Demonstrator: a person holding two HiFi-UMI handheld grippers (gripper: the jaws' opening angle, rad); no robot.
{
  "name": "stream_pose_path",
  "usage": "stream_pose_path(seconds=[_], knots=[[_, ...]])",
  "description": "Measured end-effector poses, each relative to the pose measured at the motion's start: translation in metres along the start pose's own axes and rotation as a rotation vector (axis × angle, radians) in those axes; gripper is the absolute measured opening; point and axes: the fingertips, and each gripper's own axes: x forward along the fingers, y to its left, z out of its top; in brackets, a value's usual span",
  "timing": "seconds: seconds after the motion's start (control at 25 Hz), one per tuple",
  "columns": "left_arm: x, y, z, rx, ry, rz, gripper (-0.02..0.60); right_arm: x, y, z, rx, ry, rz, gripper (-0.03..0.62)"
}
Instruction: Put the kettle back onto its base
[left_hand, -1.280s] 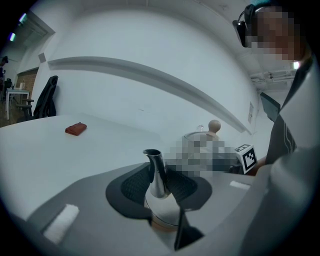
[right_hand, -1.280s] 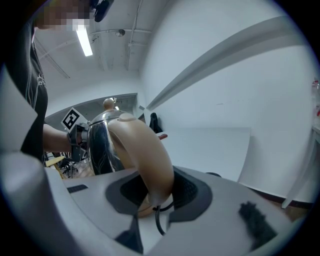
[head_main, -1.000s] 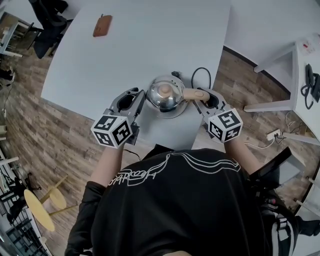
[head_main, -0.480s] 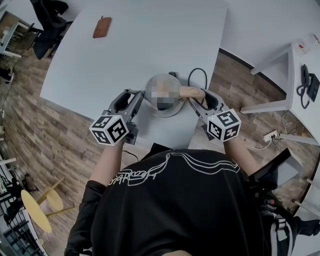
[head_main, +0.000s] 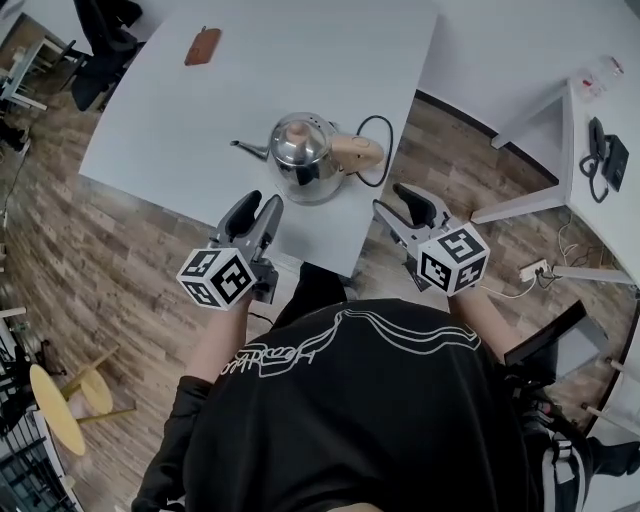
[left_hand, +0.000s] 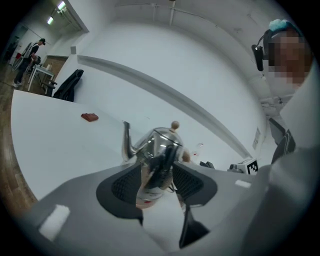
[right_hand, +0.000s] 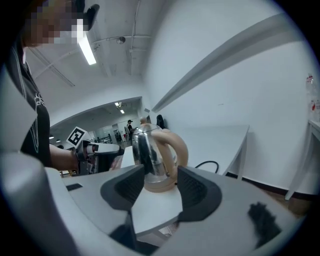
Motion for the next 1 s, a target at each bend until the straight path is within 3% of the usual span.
stream_pose_path(seconds=[0.08,0.24,0.32,0.4,0.64,0.8,1.0], knots=[[-0.011,-0.032,-0.002,0.022,0.009,-0.053,0.186,-0.014,0.018,0.005,-0.003,-0.014,0.03,0.204],[-0.03,-0.082,-0.004,0.051,0.063,-0.115,0.078,-0.037,0.053,0.016,-0.009,-0.012,0.088,0.194],[-0.041,-0.101,-0.001,0.059,0.06,-0.155,0.011,-0.048,0.07,0.024,-0.033,-0.025,0.094,0.082],[-0.05,-0.122,0.001,0.066,0.064,-0.221,0.006,-0.06,0.087,0.032,-0.025,-0.043,0.103,0.008],[-0.103,-0.171,-0.018,0.109,0.118,-0.359,0.006,-0.089,0.158,0.019,0.109,-0.015,0.168,0.006],[-0.15,-0.193,-0.027,0.157,0.14,-0.402,0.006,-0.107,0.212,0.005,0.095,-0.012,0.187,0.006],[-0.197,-0.212,-0.037,0.179,0.129,-0.432,0.006,-0.133,0.245,-0.014,0.103,-0.003,0.138,0.005]])
